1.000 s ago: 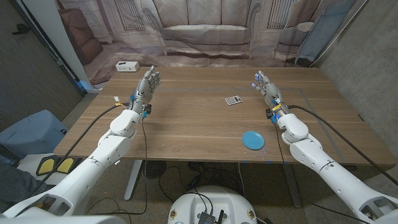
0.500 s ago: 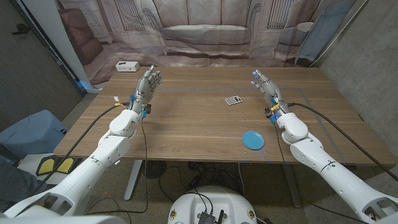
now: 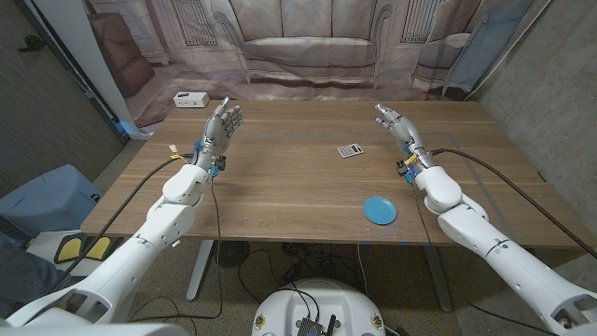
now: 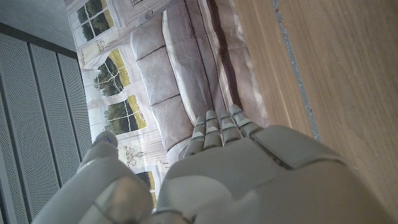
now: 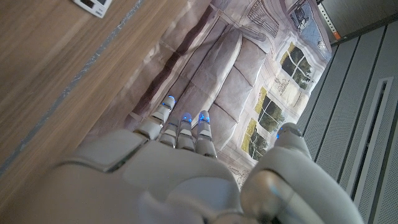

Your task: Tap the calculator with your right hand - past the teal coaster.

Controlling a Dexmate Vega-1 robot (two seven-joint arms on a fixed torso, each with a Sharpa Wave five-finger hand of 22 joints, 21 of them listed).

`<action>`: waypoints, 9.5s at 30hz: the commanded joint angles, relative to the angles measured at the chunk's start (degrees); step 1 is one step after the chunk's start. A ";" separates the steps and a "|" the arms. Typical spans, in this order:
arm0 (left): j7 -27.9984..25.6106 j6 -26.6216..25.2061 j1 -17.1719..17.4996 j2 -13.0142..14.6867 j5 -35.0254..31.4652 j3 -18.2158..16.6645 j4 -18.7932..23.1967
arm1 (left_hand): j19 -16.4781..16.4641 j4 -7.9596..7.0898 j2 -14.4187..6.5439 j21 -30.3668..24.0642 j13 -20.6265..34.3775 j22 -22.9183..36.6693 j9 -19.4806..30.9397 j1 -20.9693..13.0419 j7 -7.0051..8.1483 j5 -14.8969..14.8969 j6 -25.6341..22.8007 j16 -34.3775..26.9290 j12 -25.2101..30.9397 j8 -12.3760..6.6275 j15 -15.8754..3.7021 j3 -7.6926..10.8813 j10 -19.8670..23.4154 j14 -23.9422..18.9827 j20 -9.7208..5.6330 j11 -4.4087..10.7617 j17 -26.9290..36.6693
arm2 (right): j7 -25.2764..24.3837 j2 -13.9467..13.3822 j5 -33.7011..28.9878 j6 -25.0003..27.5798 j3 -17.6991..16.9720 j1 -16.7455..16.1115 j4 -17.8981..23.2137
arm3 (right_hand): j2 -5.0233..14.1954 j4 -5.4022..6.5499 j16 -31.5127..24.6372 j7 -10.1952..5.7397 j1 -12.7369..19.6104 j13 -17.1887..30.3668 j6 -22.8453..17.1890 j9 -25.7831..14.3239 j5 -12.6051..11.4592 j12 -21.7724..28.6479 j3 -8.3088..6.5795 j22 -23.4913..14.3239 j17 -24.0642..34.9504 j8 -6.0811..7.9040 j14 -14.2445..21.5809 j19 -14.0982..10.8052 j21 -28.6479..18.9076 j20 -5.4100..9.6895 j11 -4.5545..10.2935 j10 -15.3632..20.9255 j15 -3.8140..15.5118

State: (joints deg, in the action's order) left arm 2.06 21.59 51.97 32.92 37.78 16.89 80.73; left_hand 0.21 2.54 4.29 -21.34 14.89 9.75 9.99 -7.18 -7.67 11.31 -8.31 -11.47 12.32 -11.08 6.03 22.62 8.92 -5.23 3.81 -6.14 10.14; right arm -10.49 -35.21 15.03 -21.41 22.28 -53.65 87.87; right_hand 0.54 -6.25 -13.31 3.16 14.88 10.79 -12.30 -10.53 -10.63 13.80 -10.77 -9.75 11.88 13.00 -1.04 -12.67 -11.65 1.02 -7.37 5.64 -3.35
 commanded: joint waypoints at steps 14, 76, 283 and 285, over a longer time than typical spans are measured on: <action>-0.11 0.88 0.46 0.97 -1.29 -0.18 0.71 | 0.10 0.47 -0.40 0.61 -0.30 0.21 0.25 -0.30 0.10 -0.18 -0.46 0.14 0.07 -0.25 0.10 0.09 0.17 -0.27 0.34 -0.09 0.14 | -5.96 -2.97 -13.41 8.27 2.61 2.39 3.11 | 0.59 -0.34 0.32 0.12 -0.18 0.28 -0.23 -0.20 0.01 -0.49 0.05 -0.09 0.14 -0.23 -0.83 0.96 0.56 0.41 -0.10 0.20 0.01; -0.75 1.79 0.90 0.99 -2.25 -0.13 1.56 | 0.07 0.88 -0.57 2.76 -1.93 0.30 0.31 0.01 0.45 -0.28 -2.94 0.40 0.12 -0.34 -0.03 -0.47 1.22 -1.23 1.12 -0.02 0.15 | 0.35 -7.76 -33.81 35.17 13.98 12.42 11.75 | 2.65 0.36 2.87 -7.13 -3.53 0.60 -6.35 -0.31 -0.02 -3.67 1.09 -0.56 0.57 -1.07 -19.38 26.15 1.59 -7.96 4.85 -17.69 -0.31; -2.21 -1.26 1.68 0.27 -1.26 0.55 3.59 | -1.25 2.14 -3.13 7.74 -3.34 0.50 0.40 -0.21 1.01 -0.53 -5.55 0.48 0.30 -0.02 -0.25 -0.66 3.19 -3.02 1.91 0.19 0.13 | 19.78 -0.68 -55.01 51.25 35.28 26.90 -1.96 | 4.46 0.17 0.09 -10.39 -5.56 0.50 -16.34 -0.34 0.39 -0.90 -0.25 -0.63 0.62 0.00 -19.85 31.63 -0.37 -5.94 7.66 -16.27 -0.50; -2.21 -1.18 1.70 0.27 -1.30 0.55 3.60 | -1.26 2.15 -3.13 7.78 -3.34 0.50 0.40 -0.20 1.05 -0.53 -5.54 0.48 0.32 -0.01 -0.26 -0.67 3.23 -3.04 1.92 0.14 0.13 | 20.20 -0.66 -54.55 51.35 34.97 26.78 -1.74 | 4.42 0.20 0.06 -10.31 -5.65 0.49 -16.45 -0.33 0.39 -0.92 -0.21 -0.63 0.62 -0.02 -19.78 31.54 -0.39 -5.99 7.63 -16.19 -0.48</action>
State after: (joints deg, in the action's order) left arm -0.31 20.18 53.71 33.26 36.46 17.35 84.48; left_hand -0.73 4.45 1.80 -13.75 11.47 9.98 10.26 -7.40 -6.45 10.80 -13.22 -11.02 12.53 -11.07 5.72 21.84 11.68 -7.58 5.53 -5.82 10.15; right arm 8.48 -36.09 -39.42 29.65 57.56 -26.53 86.09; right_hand 4.99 -6.31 -12.74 -7.59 9.65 11.20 -27.79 -10.77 -10.37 12.33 -10.84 -10.25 12.40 12.76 -9.63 9.82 -11.70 -5.33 -0.10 -9.83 -3.99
